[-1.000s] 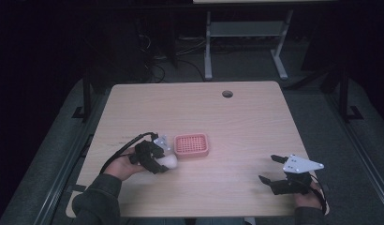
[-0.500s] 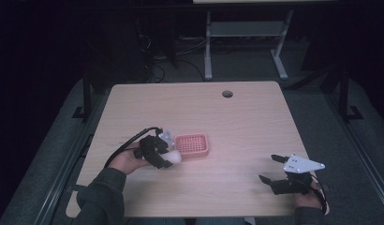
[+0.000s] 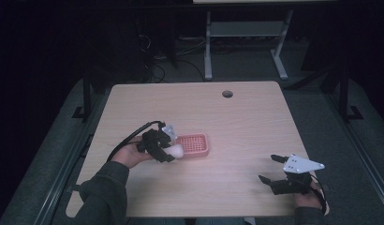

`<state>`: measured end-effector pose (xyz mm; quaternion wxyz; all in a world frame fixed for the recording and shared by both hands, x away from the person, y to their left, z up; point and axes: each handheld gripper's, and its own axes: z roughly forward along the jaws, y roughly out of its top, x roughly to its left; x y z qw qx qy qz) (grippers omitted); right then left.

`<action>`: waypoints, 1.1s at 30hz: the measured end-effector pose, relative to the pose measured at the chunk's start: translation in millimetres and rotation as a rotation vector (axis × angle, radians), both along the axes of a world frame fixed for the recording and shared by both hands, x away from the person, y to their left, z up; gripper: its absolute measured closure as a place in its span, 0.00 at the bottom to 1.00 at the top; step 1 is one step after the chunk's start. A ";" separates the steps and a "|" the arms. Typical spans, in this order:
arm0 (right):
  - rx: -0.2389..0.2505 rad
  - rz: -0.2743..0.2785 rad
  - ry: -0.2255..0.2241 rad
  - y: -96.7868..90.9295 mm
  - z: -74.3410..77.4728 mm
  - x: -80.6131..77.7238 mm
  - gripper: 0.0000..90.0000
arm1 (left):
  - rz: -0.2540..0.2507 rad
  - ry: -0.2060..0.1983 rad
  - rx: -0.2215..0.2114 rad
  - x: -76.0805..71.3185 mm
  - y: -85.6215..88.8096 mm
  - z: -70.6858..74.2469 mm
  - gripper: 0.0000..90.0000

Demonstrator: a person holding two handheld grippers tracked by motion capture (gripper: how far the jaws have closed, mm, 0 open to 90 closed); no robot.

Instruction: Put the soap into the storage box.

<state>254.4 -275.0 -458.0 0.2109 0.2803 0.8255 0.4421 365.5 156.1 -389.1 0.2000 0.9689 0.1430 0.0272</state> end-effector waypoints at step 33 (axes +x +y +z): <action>0.005 0.001 -0.003 -2.2 -0.3 0.0 0.15 | -0.002 -0.008 0.012 31.8 -29.8 -0.7 0.55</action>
